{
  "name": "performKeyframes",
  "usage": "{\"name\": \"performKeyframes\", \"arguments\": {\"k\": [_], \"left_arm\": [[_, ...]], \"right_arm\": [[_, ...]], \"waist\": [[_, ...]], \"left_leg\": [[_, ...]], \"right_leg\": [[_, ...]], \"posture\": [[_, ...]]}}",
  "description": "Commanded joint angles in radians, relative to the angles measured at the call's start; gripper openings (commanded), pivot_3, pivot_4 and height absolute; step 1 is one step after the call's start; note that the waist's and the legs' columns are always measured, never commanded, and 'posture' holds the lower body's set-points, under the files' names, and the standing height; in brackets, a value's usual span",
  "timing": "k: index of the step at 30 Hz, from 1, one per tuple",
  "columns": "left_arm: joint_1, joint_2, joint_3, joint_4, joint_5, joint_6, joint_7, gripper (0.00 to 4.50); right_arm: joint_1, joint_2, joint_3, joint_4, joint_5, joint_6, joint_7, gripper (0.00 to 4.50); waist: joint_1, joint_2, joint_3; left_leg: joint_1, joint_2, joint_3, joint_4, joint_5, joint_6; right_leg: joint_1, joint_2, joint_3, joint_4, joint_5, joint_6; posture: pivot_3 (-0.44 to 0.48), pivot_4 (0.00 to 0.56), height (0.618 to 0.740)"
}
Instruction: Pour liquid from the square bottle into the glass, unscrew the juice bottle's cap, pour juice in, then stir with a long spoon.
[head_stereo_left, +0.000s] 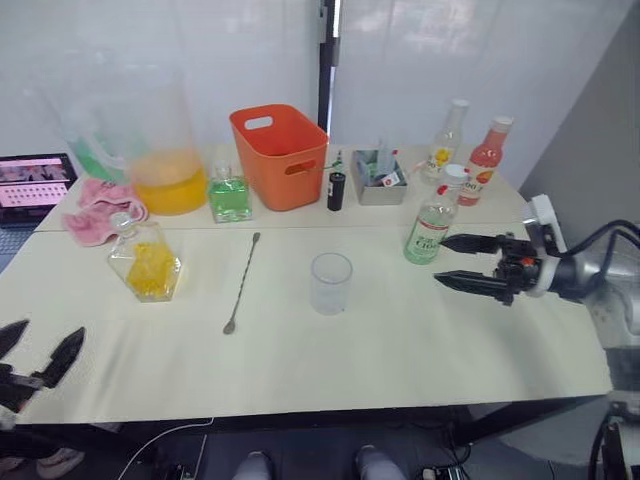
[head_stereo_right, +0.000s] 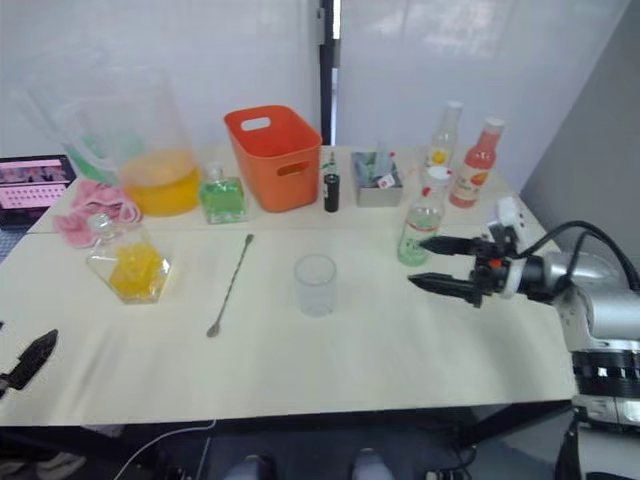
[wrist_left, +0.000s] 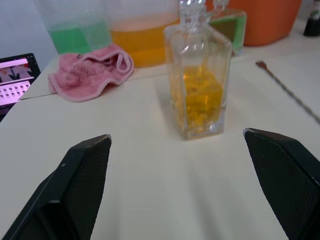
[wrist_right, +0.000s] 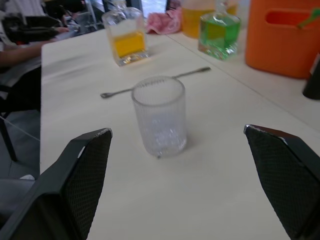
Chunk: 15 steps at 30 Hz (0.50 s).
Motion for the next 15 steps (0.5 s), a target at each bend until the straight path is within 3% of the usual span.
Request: {"name": "performKeyframes", "arguments": {"k": [1, 5, 15], "left_arm": [[0.014, -0.011, 0.007, -0.102, -0.014, 0.011, 0.092, 4.5], [-0.064, -0.092, -0.112, -0.171, 0.014, 0.035, 0.254, 4.5], [-0.29, 0.016, -0.198, -0.02, 0.068, 0.111, 0.352, 4.5]], "right_arm": [[-0.027, -0.005, -0.005, -0.053, 0.03, 0.013, 0.006, 4.47], [-0.037, 0.015, 0.002, -0.128, 0.065, 0.046, -0.026, 4.47], [0.022, 0.014, -0.048, -0.291, 0.136, 0.113, -0.112, 4.47]], "waist": [[0.007, -0.003, 0.0], [0.024, -0.002, 0.0], [0.03, -0.003, 0.0]], "left_leg": [[0.0, 0.001, -0.003, 0.0, 0.0, 0.0], [0.0, 0.0, -0.005, 0.001, 0.0, 0.0], [0.0, 0.0, -0.005, 0.002, 0.001, 0.002]], "right_leg": [[-0.001, 0.002, -0.002, 0.002, 0.0, -0.001], [0.0, 0.001, -0.004, 0.002, -0.001, -0.002], [0.0, 0.001, -0.004, 0.002, -0.001, -0.001]], "posture": [[0.0, 0.15, 0.74], [0.0, 0.15, 0.74], [0.0, 0.15, 0.74]]}}
